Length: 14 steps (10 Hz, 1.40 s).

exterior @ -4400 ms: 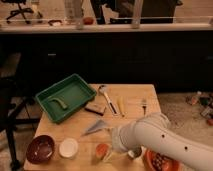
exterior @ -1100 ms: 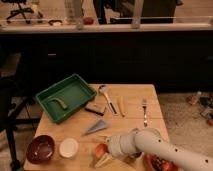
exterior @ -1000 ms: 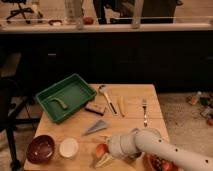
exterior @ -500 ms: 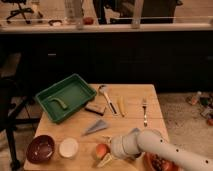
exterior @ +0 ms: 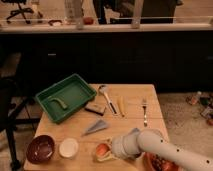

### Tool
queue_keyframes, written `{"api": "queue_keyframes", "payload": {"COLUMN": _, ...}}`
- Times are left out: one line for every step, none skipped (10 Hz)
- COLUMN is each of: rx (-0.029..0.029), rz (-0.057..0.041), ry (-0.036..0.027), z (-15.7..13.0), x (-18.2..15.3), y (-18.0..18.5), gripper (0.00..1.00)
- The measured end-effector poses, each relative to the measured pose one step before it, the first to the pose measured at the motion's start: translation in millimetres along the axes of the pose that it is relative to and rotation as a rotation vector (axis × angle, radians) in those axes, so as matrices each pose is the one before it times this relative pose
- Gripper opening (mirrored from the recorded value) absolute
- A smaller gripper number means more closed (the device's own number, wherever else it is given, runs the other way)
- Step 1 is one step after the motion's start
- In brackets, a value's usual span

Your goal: Place apple in table surface

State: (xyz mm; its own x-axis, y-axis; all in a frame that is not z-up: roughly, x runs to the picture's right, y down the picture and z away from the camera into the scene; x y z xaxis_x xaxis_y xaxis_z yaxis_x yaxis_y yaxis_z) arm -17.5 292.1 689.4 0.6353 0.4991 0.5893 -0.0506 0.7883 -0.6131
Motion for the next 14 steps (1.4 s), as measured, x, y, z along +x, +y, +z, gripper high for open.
{"api": "queue_keyframes", "payload": {"rx": -0.00442, "rz": -0.00149, "ry": 0.00557, "z": 0.17, "x": -0.20, "y": 0.07, "gripper": 0.16}}
{"api": "queue_keyframes", "payload": {"rx": -0.00491, "rz": -0.00141, "ry": 0.00613, "z": 0.12, "x": -0.23, "y": -0.01, "gripper": 0.06}}
{"api": "queue_keyframes", "payload": {"rx": -0.00335, "rz": -0.00415, "ry": 0.00565, "z": -0.34, "x": -1.52, "y": -0.53, "gripper": 0.00}}
{"api": "queue_keyframes", "payload": {"rx": -0.00175, "rz": -0.00563, "ry": 0.00254, "z": -0.32, "x": -2.16, "y": -0.36, "gripper": 0.00}}
{"api": "queue_keyframes", "payload": {"rx": 0.00053, "rz": -0.00936, "ry": 0.00252, "z": -1.09, "x": -3.79, "y": -1.19, "gripper": 0.00}}
{"api": "queue_keyframes", "payload": {"rx": 0.00141, "rz": -0.00875, "ry": 0.00111, "z": -1.20, "x": -3.81, "y": -1.09, "gripper": 0.00}}
{"api": "queue_keyframes", "payload": {"rx": 0.00110, "rz": -0.00658, "ry": 0.00026, "z": -0.90, "x": -3.09, "y": -0.92, "gripper": 0.00}}
{"api": "queue_keyframes", "payload": {"rx": 0.00116, "rz": -0.00935, "ry": -0.00031, "z": -1.11, "x": -4.36, "y": -1.31, "gripper": 0.00}}
{"api": "queue_keyframes", "payload": {"rx": 0.00191, "rz": -0.01559, "ry": -0.00180, "z": -1.61, "x": -5.99, "y": -2.14, "gripper": 0.00}}
{"api": "queue_keyframes", "payload": {"rx": 0.00296, "rz": -0.01162, "ry": -0.00301, "z": -1.27, "x": -4.28, "y": -2.19, "gripper": 0.00}}
{"api": "queue_keyframes", "payload": {"rx": 0.01057, "rz": -0.01477, "ry": -0.00491, "z": -5.03, "x": -7.30, "y": -5.85, "gripper": 0.00}}
{"api": "queue_keyframes", "payload": {"rx": 0.01046, "rz": -0.01227, "ry": -0.00326, "z": -4.48, "x": -5.49, "y": -6.12, "gripper": 0.00}}
{"api": "queue_keyframes", "payload": {"rx": 0.01120, "rz": -0.01380, "ry": -0.00407, "z": -5.37, "x": -6.79, "y": -9.02, "gripper": 0.00}}
{"api": "queue_keyframes", "payload": {"rx": 0.00336, "rz": -0.00939, "ry": -0.00220, "z": -1.98, "x": -4.04, "y": -5.65, "gripper": 0.00}}
